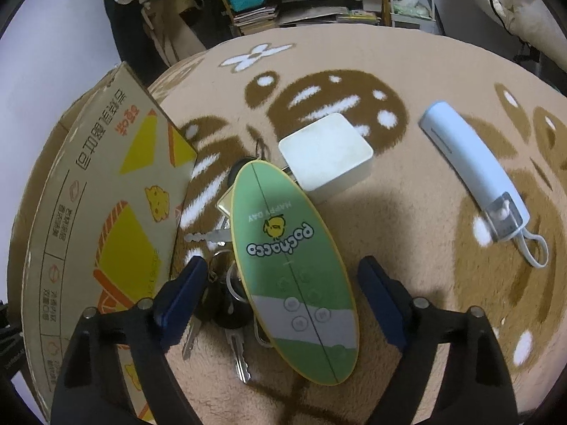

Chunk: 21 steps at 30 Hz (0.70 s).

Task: Organize rigid objects
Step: 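Grasp the green Pochacco oval card with the right gripper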

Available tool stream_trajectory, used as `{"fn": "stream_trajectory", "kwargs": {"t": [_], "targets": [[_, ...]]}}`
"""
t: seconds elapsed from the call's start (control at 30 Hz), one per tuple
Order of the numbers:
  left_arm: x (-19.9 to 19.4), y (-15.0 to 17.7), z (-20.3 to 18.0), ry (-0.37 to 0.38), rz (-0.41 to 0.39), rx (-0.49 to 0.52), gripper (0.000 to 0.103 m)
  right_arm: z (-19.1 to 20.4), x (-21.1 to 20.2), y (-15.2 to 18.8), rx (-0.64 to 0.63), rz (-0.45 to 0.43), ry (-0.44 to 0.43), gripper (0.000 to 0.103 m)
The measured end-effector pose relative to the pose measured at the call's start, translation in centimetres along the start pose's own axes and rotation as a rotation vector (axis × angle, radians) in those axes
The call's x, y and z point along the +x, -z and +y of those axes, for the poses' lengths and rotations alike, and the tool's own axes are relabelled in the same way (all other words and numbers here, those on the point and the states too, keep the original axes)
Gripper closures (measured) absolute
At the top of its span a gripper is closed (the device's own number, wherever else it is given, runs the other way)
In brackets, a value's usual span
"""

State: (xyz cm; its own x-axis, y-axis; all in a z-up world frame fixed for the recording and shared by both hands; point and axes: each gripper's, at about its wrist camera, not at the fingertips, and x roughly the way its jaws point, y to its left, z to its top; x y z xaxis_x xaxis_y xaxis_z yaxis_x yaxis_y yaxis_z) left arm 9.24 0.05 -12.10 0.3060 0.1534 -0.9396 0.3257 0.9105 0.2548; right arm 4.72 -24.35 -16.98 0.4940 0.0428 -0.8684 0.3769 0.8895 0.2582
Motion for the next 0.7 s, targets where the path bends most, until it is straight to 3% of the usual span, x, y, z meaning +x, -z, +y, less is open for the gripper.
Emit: {"fn": "stream_trajectory", "kwargs": {"t": [0.13,0.4,0.5,0.7], "targets": [[0.04,0.0,-0.05,0.0,0.0,0.0,0.084,-0.48,0.04,-0.07,0.013,0.008,0.023,0.029],[-0.02,-0.03,-0.16,-0.002,0.0,0.002,0.084,-0.82,0.33,-0.16,0.008,0.013,0.025,0.029],[-0.03,-0.04,-0.19,-0.002,0.0,0.002,0.084,-0.84,0.31,-0.01,0.0,0.008,0.036,0.036],[-0.04,-0.03,-0.22,-0.004,0.0,0.003,0.084,-0.53,-0.52,0.16,-0.005,-0.01,0.038,0.037]]}}
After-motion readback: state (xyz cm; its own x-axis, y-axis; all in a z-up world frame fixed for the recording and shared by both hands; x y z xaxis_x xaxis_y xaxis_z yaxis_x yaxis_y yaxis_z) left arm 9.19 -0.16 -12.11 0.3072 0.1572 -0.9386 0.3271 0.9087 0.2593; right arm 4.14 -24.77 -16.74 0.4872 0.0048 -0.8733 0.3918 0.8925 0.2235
